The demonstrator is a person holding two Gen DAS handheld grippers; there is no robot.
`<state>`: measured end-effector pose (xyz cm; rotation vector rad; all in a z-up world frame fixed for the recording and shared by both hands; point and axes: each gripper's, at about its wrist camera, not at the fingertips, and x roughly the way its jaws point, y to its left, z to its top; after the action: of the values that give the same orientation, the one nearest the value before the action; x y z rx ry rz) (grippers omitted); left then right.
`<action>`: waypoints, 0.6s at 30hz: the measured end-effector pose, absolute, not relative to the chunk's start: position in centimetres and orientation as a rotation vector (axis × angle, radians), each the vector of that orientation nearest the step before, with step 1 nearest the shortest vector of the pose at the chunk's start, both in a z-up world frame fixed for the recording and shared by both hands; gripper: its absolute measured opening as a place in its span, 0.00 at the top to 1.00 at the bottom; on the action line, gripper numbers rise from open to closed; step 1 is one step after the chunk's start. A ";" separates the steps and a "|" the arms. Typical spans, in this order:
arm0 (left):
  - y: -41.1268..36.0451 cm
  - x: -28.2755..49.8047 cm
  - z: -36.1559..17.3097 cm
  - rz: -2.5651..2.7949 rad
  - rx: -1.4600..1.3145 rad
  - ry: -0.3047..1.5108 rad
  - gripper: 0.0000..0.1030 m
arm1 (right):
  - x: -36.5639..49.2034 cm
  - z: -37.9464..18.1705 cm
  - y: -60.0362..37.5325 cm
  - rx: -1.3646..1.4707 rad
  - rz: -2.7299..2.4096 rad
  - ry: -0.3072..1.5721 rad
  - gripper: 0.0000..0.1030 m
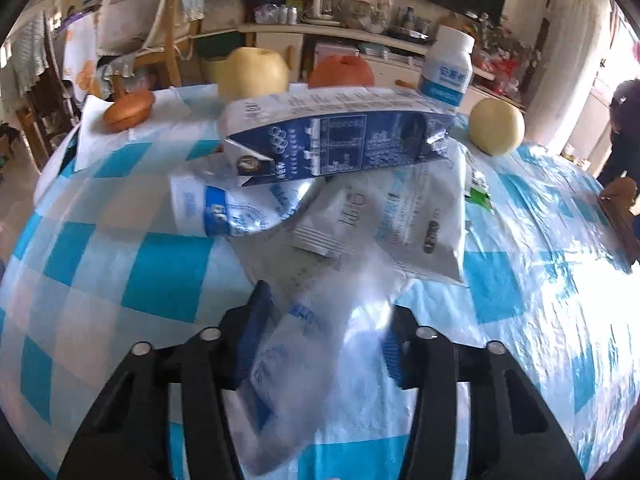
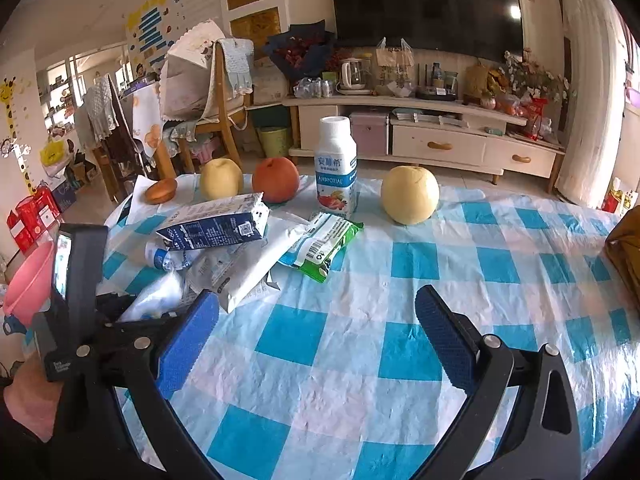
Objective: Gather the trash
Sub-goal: 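Move both open grippers back over the table toward the cartons, then grasp the white yogurt bottle with the left gripper while the right grasps the milk carton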
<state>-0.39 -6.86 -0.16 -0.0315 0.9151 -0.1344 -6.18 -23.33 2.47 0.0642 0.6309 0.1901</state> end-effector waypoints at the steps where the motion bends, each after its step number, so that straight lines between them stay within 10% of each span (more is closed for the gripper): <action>1: -7.0 -0.5 -0.2 -0.133 -0.023 0.911 0.55 | -6.2 2.4 -23.4 0.066 0.190 0.635 0.04; 4: -6.7 -0.9 0.0 -0.115 -0.023 0.898 0.71 | -6.1 2.4 -23.5 0.070 0.189 0.636 0.04; 18: -2.9 -2.9 1.2 -0.095 0.035 0.842 0.71 | -3.6 2.4 -20.9 0.047 0.257 0.657 0.04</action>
<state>-2.92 -2.90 1.18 0.0351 0.8416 -0.0947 -3.55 -20.93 2.41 0.0471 0.6565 0.2570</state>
